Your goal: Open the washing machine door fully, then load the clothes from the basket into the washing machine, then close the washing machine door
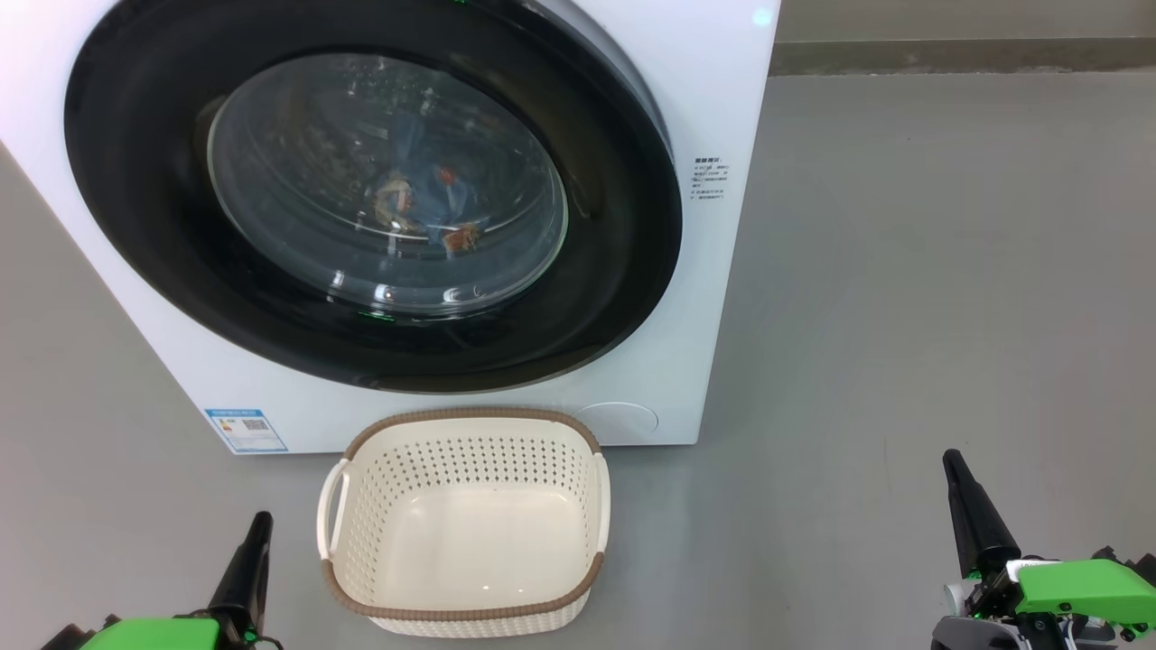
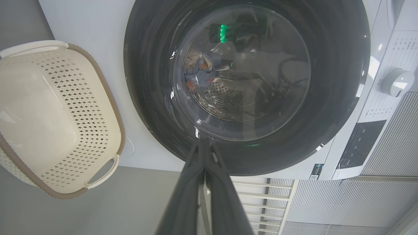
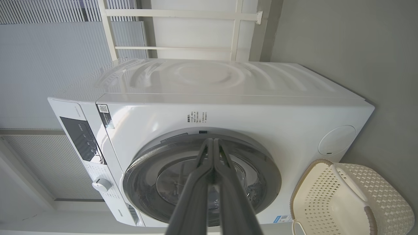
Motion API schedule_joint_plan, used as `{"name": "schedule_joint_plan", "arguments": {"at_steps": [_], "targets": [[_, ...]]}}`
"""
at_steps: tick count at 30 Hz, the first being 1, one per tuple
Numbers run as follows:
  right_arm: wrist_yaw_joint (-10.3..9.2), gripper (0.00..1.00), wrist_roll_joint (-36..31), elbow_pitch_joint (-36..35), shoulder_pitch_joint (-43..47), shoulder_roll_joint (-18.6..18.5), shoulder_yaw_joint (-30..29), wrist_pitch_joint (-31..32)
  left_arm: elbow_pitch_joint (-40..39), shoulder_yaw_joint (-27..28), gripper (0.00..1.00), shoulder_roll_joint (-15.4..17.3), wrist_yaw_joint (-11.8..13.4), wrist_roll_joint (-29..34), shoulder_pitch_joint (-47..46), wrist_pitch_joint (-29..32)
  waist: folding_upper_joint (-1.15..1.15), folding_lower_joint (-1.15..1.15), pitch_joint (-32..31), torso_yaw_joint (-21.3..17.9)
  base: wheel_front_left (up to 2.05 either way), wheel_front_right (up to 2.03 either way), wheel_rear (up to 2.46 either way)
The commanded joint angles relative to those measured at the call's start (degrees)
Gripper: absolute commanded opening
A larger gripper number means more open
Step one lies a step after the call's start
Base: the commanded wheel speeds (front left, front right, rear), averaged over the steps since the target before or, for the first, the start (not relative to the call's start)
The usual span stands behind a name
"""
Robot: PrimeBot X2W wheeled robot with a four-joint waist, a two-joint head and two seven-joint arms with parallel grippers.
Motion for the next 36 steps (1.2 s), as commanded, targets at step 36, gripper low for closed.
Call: {"name": "schedule_joint_plan", "arguments": {"at_steps": [36], "targets": [[0.08,0.00,0.1,-1.7,-1.4,-0.2,1.2,0.5,-1.7,2.0,0.00,0.7,-0.1,-0.5,-2.8,0.2,0.00,0.00,0.0,0.0,0.00,0.00,0.00]]}}
